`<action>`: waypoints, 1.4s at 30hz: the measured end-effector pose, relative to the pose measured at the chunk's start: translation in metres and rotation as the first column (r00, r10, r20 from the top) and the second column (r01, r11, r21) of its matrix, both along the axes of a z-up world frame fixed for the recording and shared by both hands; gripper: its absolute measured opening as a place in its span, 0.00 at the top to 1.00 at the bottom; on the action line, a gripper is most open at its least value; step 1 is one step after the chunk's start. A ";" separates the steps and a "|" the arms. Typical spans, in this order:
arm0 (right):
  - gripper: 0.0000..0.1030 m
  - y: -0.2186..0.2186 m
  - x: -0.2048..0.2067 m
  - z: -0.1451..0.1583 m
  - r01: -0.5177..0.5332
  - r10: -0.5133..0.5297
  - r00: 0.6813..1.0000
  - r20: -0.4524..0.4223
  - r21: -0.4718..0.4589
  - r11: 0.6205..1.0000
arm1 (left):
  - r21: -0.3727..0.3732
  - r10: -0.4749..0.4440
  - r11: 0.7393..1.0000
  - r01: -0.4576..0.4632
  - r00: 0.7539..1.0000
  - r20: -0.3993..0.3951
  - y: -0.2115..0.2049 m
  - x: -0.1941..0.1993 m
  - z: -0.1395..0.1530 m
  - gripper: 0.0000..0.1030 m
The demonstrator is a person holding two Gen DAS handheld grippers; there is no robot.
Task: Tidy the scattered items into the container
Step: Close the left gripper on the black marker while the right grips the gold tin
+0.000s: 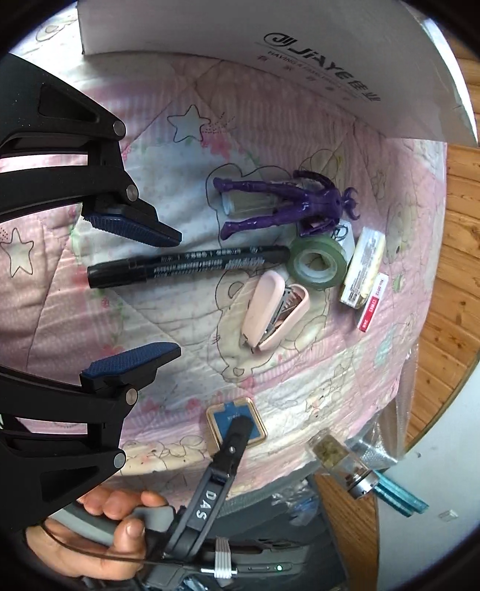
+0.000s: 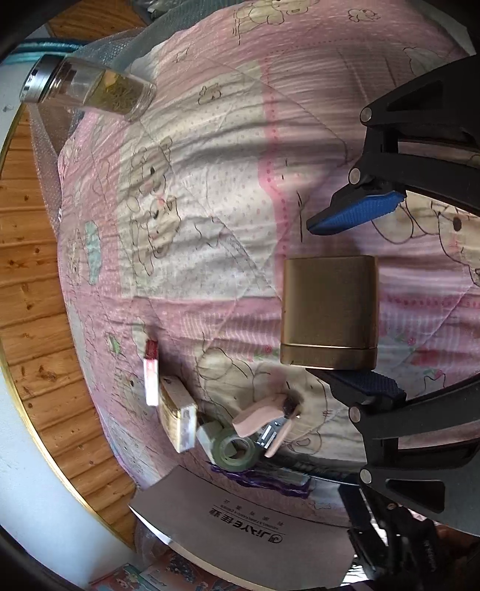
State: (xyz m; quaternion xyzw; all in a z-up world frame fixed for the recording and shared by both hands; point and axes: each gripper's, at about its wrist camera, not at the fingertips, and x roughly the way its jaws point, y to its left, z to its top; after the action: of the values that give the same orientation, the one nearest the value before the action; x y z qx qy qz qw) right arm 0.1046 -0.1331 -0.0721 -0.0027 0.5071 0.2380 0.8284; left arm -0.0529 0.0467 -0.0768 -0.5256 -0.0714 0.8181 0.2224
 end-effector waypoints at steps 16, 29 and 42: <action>0.50 0.009 0.005 -0.014 -0.006 0.008 0.999 -0.042 0.029 1.000 | -0.141 0.014 0.990 -0.025 0.997 -0.082 0.007 -0.007 -0.008 0.86; 0.50 0.003 -0.009 0.010 0.037 -0.038 0.999 0.026 0.030 0.999 | -0.062 0.018 0.998 -0.026 0.993 -0.120 0.001 0.001 0.018 0.87; 0.50 0.009 -0.037 0.031 0.024 -0.027 0.996 0.080 0.031 0.999 | -0.017 0.030 0.999 -0.033 0.988 -0.155 -0.017 0.010 0.042 0.87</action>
State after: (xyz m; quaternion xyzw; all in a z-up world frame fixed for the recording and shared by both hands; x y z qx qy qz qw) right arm 0.0673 -0.1242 -0.0415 0.0067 0.4696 0.2348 0.8510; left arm -0.0434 0.0298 -0.0350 -0.4616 -0.0544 0.8603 0.2094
